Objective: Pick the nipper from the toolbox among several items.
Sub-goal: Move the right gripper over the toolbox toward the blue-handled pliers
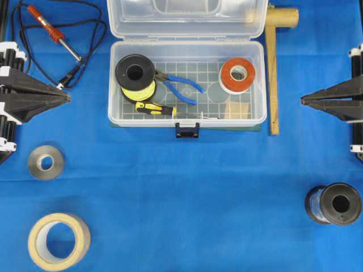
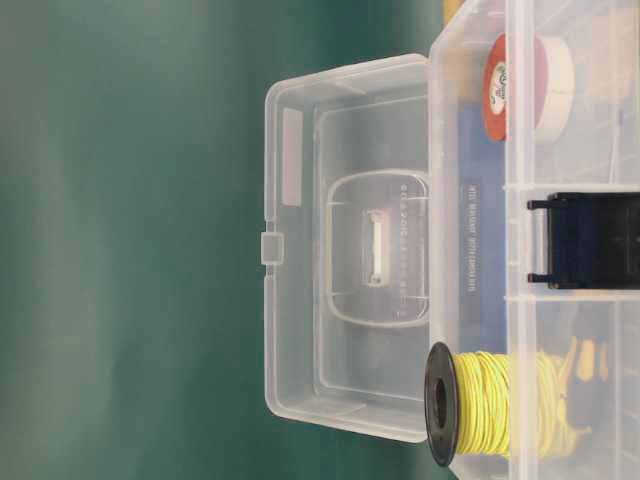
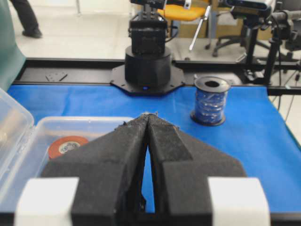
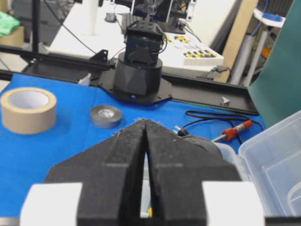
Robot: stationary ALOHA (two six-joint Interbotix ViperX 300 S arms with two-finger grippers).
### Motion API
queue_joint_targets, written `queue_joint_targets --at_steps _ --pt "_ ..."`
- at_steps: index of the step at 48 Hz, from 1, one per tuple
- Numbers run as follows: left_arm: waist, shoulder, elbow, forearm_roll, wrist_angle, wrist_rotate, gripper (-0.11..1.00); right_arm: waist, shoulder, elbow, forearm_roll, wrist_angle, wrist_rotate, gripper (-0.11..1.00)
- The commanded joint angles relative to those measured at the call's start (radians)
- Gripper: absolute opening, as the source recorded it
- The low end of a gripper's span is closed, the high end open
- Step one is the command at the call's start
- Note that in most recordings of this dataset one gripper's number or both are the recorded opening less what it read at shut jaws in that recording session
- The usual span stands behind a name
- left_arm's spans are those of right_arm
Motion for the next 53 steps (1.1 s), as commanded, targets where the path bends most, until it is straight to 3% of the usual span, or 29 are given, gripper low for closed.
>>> queue_joint_targets --at_steps 1,12,26,30,41,53 --pt "-0.008 0.006 -0.025 -0.032 -0.006 -0.002 0.00 0.000 0.011 -0.026 0.003 -0.002 0.005 0.00" --pt "-0.008 0.017 -0.026 -0.032 -0.006 -0.003 0.00 -0.049 0.127 -0.181 0.015 0.212 0.020 0.00" --pt "-0.006 0.018 -0.025 -0.032 -0.006 -0.003 0.00 -0.166 0.411 -0.426 0.018 0.497 0.067 0.01" --pt "-0.006 0.018 -0.023 -0.032 -0.005 -0.003 0.00 -0.186 0.500 -0.483 0.018 0.548 0.069 0.15" --pt "-0.008 0.018 -0.023 -0.032 -0.005 -0.006 0.00 -0.253 0.775 -0.678 0.011 0.719 0.072 0.79" --pt "-0.006 0.020 -0.018 -0.032 0.003 -0.009 0.00 -0.273 1.023 -0.844 0.003 0.819 0.063 0.77"
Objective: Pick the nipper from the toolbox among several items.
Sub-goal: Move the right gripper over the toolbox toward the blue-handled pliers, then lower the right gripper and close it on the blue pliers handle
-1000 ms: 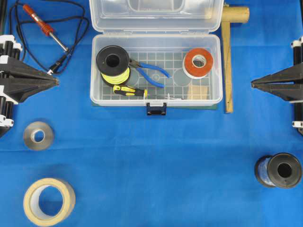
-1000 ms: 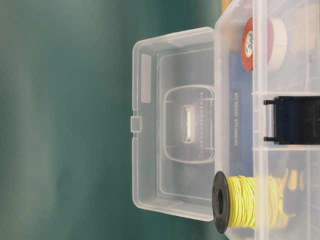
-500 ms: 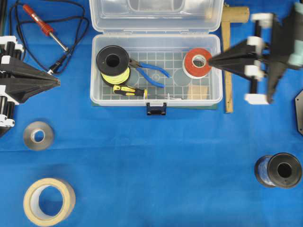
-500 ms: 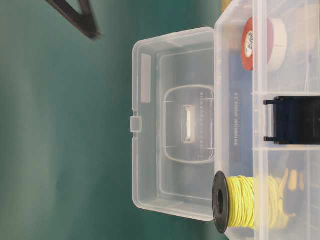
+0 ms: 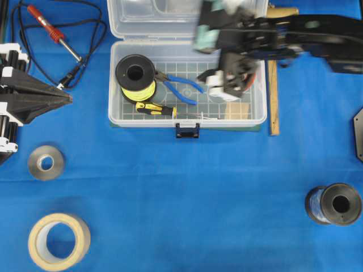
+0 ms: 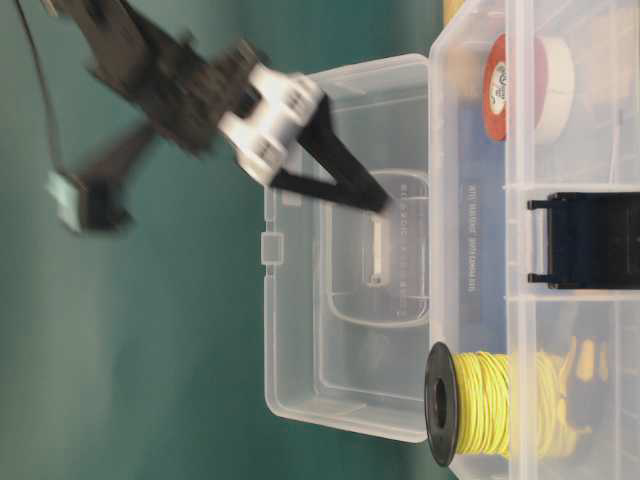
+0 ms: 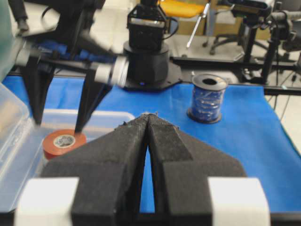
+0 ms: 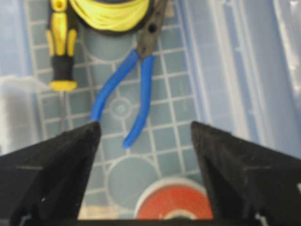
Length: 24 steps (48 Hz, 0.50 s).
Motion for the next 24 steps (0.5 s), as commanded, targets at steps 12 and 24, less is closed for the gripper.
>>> queue_joint_targets --at_steps 12,24 --pt "-0.002 0.008 -0.012 -0.002 0.003 -0.002 0.00 -0.020 0.202 -0.115 -0.002 -0.015 0.000 0.77" --pt "-0.002 0.008 -0.006 -0.002 0.015 -0.002 0.00 -0.021 0.291 -0.121 0.003 -0.063 0.005 0.77"
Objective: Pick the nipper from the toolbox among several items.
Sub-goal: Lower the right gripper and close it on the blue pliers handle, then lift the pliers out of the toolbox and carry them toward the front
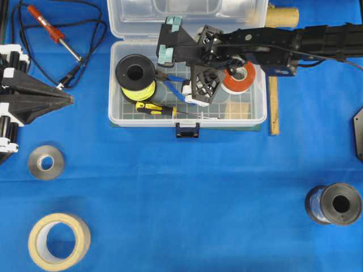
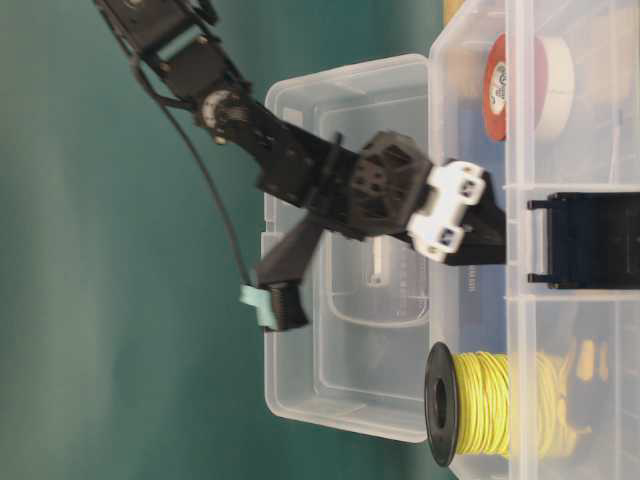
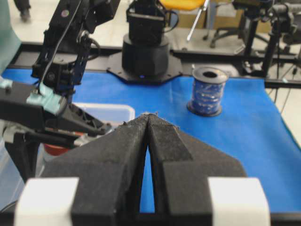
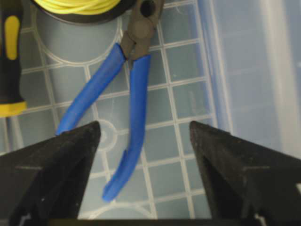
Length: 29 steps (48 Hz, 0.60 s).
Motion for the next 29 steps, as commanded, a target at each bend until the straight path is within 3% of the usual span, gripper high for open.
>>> queue_joint_targets --at_steps 1,6,9,17,19,29 --pt "-0.002 0.006 -0.009 -0.002 -0.003 0.000 0.00 -0.003 0.003 -0.021 0.002 -0.014 0.002 0.77" --pt "0.000 0.006 -0.008 -0.003 -0.003 0.002 0.00 -0.003 0.025 -0.023 0.002 -0.015 0.000 0.74" --pt "0.000 0.006 -0.008 -0.003 -0.003 0.002 0.00 -0.002 0.026 -0.021 0.002 -0.012 -0.002 0.67" --pt "0.000 0.006 -0.008 -0.003 -0.003 0.000 0.00 0.002 0.020 -0.020 0.002 0.005 -0.002 0.20" --pt "0.000 0.006 -0.006 -0.002 -0.003 0.000 0.00 0.003 0.008 -0.018 0.003 0.006 -0.002 0.12" --pt "0.000 0.006 -0.006 -0.002 0.000 0.002 0.00 0.005 -0.117 0.000 0.003 0.006 0.009 0.13"
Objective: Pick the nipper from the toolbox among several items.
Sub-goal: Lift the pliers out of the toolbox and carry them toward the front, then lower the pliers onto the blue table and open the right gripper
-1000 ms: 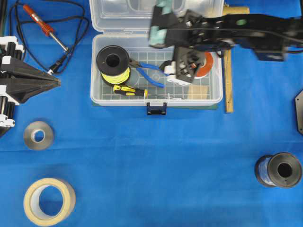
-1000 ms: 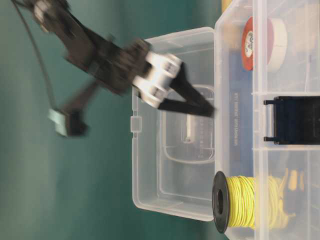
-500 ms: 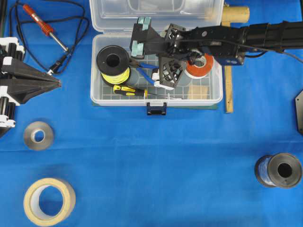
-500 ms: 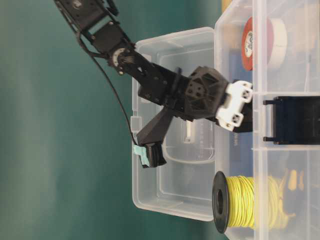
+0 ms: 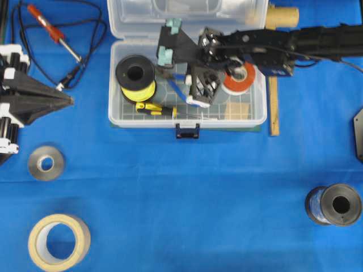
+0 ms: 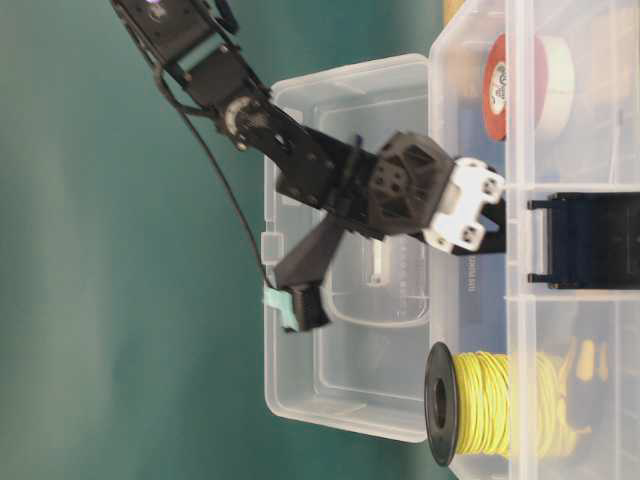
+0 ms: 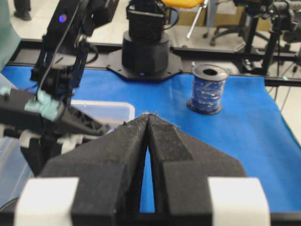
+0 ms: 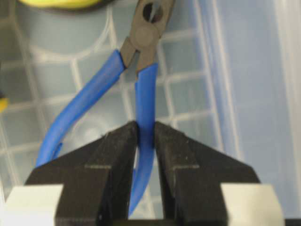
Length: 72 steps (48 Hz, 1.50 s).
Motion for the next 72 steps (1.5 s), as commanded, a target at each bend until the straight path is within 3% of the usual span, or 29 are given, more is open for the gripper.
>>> queue_joint_targets --at_steps 1,14,28,35,45,57,72 --pt "0.000 0.008 -0.008 -0.002 -0.002 0.003 0.00 0.006 -0.118 -0.002 0.003 -0.005 0.003 0.13" --pt "0.008 0.008 -0.005 -0.003 0.003 0.000 0.00 0.044 -0.347 0.069 0.003 -0.011 0.005 0.13" --pt "0.008 0.008 -0.003 -0.005 0.003 0.000 0.00 0.262 -0.463 0.178 0.003 -0.121 0.055 0.13" --pt "0.008 0.008 -0.005 -0.005 0.003 0.000 0.00 0.393 -0.420 0.202 0.003 -0.199 0.120 0.13" --pt "0.008 0.008 -0.003 -0.005 -0.002 0.000 0.00 0.480 -0.285 0.206 0.003 -0.282 0.227 0.13" --pt "0.008 0.008 -0.003 -0.005 -0.002 0.000 0.00 0.497 -0.135 0.201 0.003 -0.316 0.342 0.13" --pt "0.008 0.008 -0.002 -0.005 0.002 0.000 0.00 0.495 -0.063 0.202 0.003 -0.307 0.360 0.13"
